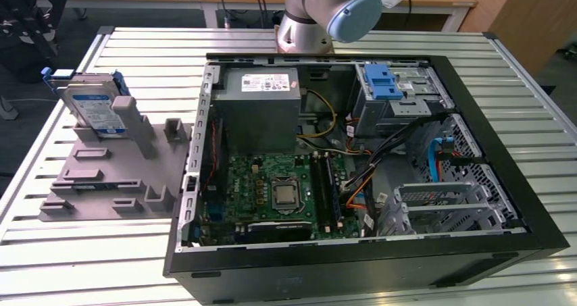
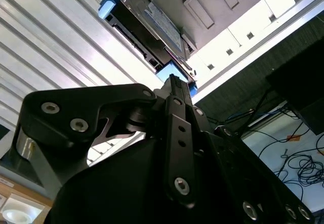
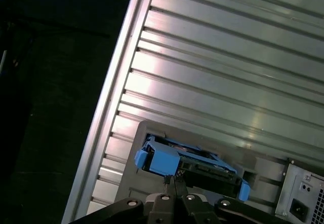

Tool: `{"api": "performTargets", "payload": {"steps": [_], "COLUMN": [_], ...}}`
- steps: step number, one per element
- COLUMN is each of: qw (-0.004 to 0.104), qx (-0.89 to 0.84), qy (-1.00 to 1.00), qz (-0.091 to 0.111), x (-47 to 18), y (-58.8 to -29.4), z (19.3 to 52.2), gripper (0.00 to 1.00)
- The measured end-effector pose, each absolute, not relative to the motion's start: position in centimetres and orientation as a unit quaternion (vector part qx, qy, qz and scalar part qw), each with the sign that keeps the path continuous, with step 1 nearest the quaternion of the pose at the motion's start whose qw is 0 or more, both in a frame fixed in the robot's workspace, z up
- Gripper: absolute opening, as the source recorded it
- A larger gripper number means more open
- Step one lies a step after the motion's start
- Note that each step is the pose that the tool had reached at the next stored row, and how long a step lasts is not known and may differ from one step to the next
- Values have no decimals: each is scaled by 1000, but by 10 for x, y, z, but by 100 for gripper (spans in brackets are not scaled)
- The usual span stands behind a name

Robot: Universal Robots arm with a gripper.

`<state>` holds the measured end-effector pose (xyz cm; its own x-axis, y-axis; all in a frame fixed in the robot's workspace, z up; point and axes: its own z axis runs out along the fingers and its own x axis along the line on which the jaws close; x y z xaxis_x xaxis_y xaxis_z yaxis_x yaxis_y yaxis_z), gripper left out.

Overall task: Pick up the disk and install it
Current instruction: 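Pick up the disk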

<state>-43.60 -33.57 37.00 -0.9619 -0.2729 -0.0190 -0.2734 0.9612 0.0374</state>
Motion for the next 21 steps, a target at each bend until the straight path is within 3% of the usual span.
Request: {"api": "performTargets", "payload": {"steps": [21], "qw": [7], "qx": [-147], "qy": [989], "qz": [20], "x": [-436], "y": [-336], "z": [370], "gripper": [11]}}
